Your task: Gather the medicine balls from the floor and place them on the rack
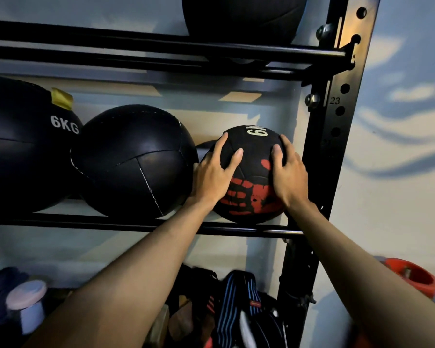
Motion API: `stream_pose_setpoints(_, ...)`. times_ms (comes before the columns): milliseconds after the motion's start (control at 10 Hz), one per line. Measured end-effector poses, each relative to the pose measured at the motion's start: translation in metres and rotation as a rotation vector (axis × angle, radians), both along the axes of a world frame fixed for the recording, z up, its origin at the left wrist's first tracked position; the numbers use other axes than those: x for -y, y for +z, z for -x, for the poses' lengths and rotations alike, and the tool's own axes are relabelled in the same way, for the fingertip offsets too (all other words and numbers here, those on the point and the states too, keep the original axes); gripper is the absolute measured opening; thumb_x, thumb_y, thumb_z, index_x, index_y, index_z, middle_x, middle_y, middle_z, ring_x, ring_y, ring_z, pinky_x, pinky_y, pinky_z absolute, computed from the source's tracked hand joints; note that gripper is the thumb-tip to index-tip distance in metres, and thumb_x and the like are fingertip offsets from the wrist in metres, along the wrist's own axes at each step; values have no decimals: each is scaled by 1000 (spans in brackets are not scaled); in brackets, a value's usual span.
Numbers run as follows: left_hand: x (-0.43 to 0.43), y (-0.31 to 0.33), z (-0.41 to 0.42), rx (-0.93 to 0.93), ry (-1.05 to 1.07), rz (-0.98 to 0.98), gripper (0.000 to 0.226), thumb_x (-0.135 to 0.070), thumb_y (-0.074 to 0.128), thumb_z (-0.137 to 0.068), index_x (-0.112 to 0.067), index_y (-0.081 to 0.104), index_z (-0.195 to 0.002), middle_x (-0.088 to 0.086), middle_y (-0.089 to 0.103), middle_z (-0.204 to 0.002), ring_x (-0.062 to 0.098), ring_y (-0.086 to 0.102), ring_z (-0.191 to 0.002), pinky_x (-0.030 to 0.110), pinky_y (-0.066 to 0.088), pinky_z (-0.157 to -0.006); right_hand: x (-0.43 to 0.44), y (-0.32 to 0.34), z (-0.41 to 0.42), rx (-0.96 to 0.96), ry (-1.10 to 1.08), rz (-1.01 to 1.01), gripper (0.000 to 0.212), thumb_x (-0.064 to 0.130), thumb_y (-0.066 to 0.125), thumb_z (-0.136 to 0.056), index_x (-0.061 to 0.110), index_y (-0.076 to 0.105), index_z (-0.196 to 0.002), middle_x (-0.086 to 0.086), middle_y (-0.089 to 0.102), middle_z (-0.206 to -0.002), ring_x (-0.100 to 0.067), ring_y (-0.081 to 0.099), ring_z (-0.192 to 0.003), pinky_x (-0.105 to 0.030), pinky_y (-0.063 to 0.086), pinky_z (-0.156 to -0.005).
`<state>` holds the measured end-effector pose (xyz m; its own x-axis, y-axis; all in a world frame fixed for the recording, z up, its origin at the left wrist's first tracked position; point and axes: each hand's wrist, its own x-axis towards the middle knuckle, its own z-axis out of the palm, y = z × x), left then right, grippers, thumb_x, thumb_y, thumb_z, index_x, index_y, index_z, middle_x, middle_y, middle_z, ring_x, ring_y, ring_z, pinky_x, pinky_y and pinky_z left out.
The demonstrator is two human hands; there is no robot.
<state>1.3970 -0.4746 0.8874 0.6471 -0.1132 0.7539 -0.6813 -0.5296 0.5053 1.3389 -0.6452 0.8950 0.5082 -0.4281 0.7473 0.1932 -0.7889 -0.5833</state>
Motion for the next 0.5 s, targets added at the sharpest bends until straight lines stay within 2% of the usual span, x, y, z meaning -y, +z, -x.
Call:
stream_pose_setpoints(200, -8, 7, 8, -140, -101, -45, 65, -71, 34, -94, -47, 18, -152, 4, 44, -153, 30, 43, -139, 48, 35, -114, -3, 5, 7, -105, 31, 23, 59, 62, 23, -100, 36, 26, -154, -19, 53, -137, -34, 47, -131, -44, 36, -111)
stream_pose_setpoints(300, -22, 26, 9, -261, -145, -168, 73, -76, 41, -87, -48, 21, -151, 10, 44, -152, 30, 42, -139, 44, 36, -114, -1, 23, 25, -294, 28, 72, 60, 56, 30, -102, 26, 27, -154, -26, 50, -136, -42, 45, -130, -46, 36, -111)
stream_pose_setpoints(400, -36, 56, 10, -204, -93, -271, 65, -63, 55, -88, -35, 41, -145, 8, 55, -142, 28, 51, -131, 40, 43, -108, -3, 51, 40, -301, -3, 189, 49, 43, 44, -100, 16, 44, -141, -24, 55, -128, -42, 51, -124, -45, 44, -103)
stream_pose_setpoints(500, -62, 115, 15, -132, 0, -169, 37, -40, 67, -87, -25, 62, -120, 6, 69, -108, 28, 64, -108, 37, 51, -93, -11, 107, 64, -165, 46, 216, 30, 26, 53, -95, 8, 64, -116, -19, 69, -111, -36, 62, -110, -40, 51, -91)
